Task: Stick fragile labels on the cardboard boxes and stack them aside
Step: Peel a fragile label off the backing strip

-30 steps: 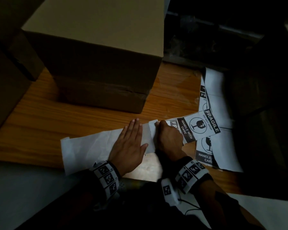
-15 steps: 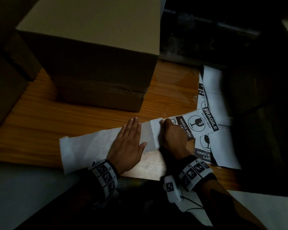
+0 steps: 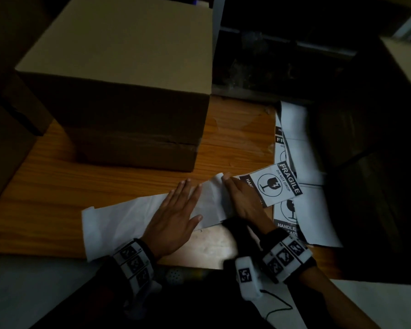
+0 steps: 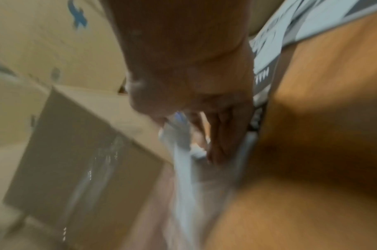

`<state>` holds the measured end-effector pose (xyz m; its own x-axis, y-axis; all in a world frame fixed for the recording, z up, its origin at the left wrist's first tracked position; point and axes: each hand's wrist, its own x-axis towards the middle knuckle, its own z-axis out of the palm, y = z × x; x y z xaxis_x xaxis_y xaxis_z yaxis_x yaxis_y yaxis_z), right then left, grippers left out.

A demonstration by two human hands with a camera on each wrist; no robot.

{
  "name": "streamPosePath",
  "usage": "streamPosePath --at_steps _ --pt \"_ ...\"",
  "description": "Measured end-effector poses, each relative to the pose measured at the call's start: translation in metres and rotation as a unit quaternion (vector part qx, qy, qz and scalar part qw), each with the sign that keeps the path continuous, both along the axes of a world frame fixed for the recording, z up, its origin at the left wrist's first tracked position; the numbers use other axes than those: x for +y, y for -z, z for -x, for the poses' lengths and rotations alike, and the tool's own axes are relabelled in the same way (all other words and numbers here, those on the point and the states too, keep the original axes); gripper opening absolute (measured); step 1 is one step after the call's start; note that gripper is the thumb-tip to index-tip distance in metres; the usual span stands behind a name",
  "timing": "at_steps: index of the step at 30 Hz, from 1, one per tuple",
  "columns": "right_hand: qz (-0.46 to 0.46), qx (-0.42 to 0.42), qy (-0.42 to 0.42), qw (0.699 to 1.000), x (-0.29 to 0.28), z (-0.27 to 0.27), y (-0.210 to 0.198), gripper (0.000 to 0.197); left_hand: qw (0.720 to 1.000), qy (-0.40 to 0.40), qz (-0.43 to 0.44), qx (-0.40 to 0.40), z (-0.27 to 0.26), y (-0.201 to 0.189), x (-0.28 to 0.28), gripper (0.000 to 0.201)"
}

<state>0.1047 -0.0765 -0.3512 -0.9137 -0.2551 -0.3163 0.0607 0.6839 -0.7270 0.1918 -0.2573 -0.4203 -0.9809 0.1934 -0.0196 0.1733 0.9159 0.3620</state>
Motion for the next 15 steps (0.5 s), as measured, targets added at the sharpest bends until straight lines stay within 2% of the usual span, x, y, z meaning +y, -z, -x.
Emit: streamPosePath --at_steps 2,5,6,8,9,10,11,13,15 --pt "0.029 -0.035 0.029 0.999 0.005 0.006 -0.003 0.062 0.999 0.006 0.036 0.0 -0.002 0.001 -0.004 0.068" --pt "0.109 -0.113 0.062 0.986 0.017 0.014 -0.002 0.068 0.999 0.014 0.044 0.003 -0.003 0.001 -0.009 0.067" --pt "0.143 -0.155 0.076 0.974 0.02 0.016 -0.002 0.063 0.999 0.013 0.044 0.001 -0.003 0.002 -0.01 0.066" --pt "0.236 -0.243 0.15 0.929 0.024 0.019 -0.002 0.048 0.999 -0.001 0.053 -0.008 -0.003 0.0 -0.011 0.067" --pt "0.262 -0.246 0.185 0.914 0.026 0.021 0.0 0.041 0.998 -0.008 0.058 -0.012 -0.004 0.0 -0.013 0.068" --pt "0.247 -0.206 0.195 0.926 0.028 0.023 0.003 0.032 0.998 -0.012 0.055 -0.014 -0.004 0.001 -0.014 0.07" --pt "0.196 -0.137 0.175 0.955 0.03 0.025 0.008 0.022 0.999 -0.013 0.041 -0.013 -0.004 0.003 -0.016 0.072" --pt "0.066 -0.006 0.074 0.995 0.033 0.024 0.015 0.013 1.0 -0.023 -0.02 -0.007 -0.005 0.003 -0.02 0.075" --pt "-0.041 0.048 -0.029 0.998 0.029 0.016 0.018 0.01 0.995 -0.039 -0.087 0.019 -0.007 -0.009 -0.021 0.075"
